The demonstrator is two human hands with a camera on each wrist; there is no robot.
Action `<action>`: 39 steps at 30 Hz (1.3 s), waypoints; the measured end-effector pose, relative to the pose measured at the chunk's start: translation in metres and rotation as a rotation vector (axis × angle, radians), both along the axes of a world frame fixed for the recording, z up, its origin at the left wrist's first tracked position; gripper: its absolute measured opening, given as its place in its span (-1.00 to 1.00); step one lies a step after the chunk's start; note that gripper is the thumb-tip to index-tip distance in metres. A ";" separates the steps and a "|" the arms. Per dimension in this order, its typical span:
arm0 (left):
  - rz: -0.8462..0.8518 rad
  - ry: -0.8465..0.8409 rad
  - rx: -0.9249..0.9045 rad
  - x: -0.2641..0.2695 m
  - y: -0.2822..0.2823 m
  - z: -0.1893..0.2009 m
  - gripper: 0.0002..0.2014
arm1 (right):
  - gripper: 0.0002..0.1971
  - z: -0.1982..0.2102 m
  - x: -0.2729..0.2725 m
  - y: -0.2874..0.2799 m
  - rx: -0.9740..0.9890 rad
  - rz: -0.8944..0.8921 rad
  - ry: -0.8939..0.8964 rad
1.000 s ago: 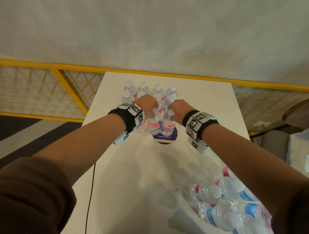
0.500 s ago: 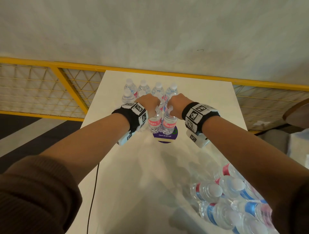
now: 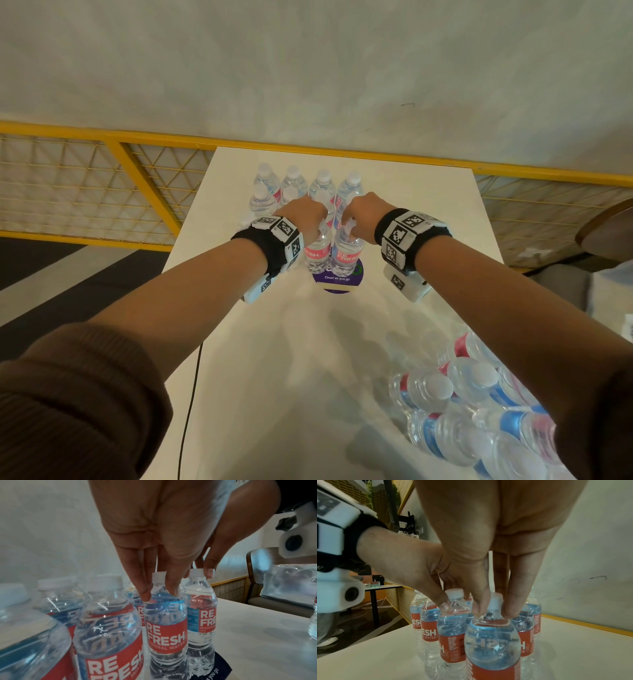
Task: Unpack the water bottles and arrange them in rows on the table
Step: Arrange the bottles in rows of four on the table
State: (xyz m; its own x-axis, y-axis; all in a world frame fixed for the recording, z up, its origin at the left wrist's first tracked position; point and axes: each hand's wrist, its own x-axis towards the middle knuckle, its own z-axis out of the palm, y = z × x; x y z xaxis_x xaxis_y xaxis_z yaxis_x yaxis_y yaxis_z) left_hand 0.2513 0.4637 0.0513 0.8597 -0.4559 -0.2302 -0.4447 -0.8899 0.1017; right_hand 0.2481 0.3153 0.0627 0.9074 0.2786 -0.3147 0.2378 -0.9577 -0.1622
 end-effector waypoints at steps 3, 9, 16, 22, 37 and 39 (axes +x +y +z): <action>0.010 0.001 0.012 -0.002 0.000 0.003 -0.82 | -0.69 0.002 -0.002 -0.002 -0.004 0.005 -0.011; 0.020 -0.042 0.087 -0.014 0.000 0.006 -0.56 | -0.57 0.020 -0.019 -0.014 0.001 0.031 0.028; -0.314 -0.077 -0.294 -0.084 -0.057 -0.003 -0.57 | -0.61 0.038 -0.068 -0.115 -0.108 -0.223 0.150; -0.487 0.212 -0.263 -0.118 -0.139 -0.019 -0.50 | -0.60 0.032 -0.111 -0.175 -0.277 -0.324 0.234; -0.640 0.376 -0.198 -0.131 -0.211 -0.026 -0.61 | -0.61 0.028 -0.137 -0.205 -0.216 -0.474 0.302; -0.561 0.356 -0.256 -0.129 -0.200 -0.025 -0.68 | -0.64 0.029 -0.135 -0.202 -0.183 -0.471 0.273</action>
